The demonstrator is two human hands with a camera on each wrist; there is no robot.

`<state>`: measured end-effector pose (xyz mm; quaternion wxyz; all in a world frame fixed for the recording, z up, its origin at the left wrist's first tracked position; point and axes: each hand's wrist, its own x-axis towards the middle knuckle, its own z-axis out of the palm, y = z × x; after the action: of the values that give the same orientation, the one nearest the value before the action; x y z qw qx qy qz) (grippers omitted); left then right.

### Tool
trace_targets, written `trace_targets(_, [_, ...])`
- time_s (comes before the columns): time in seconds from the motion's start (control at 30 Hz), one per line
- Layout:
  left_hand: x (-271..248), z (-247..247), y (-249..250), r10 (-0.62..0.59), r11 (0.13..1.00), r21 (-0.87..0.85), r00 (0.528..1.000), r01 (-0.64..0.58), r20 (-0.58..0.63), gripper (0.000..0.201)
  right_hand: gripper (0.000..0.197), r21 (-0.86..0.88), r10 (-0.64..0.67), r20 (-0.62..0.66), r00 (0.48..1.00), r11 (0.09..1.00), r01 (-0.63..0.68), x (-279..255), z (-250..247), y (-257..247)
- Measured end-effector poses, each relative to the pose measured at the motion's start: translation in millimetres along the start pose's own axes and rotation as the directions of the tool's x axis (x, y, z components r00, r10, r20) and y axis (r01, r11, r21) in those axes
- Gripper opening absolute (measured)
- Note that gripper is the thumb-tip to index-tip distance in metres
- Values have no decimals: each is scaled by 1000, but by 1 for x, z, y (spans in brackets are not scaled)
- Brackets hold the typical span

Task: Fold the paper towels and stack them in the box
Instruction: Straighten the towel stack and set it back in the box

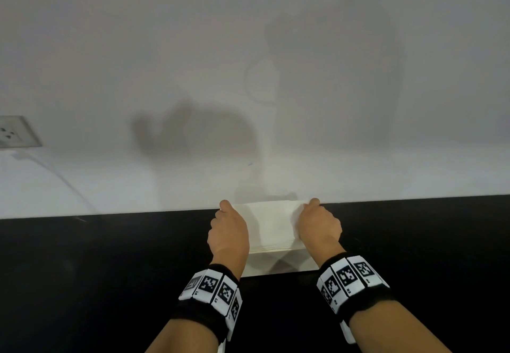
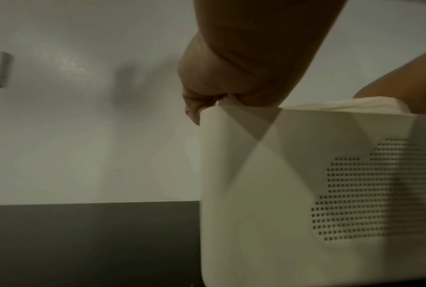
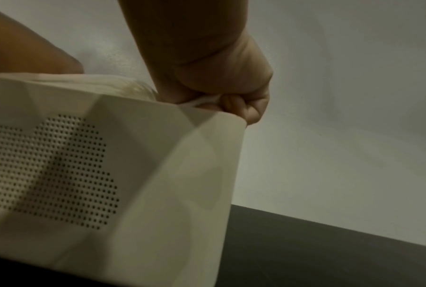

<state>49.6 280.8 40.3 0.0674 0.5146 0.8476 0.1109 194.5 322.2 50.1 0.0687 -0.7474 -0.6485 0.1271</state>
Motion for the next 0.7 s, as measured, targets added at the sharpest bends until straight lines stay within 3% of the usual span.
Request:
trace_targets(0.53, [1, -1, -1, 100, 982, 156, 993, -108, 57, 31, 31, -89, 14, 17, 1000, 996, -13, 3, 11, 1])
trace_targets(0.7, [1, -4, -4, 137, 950, 277, 990, -142, 37, 32, 36, -161, -68, -72, 995, 985, 55, 2, 11, 6])
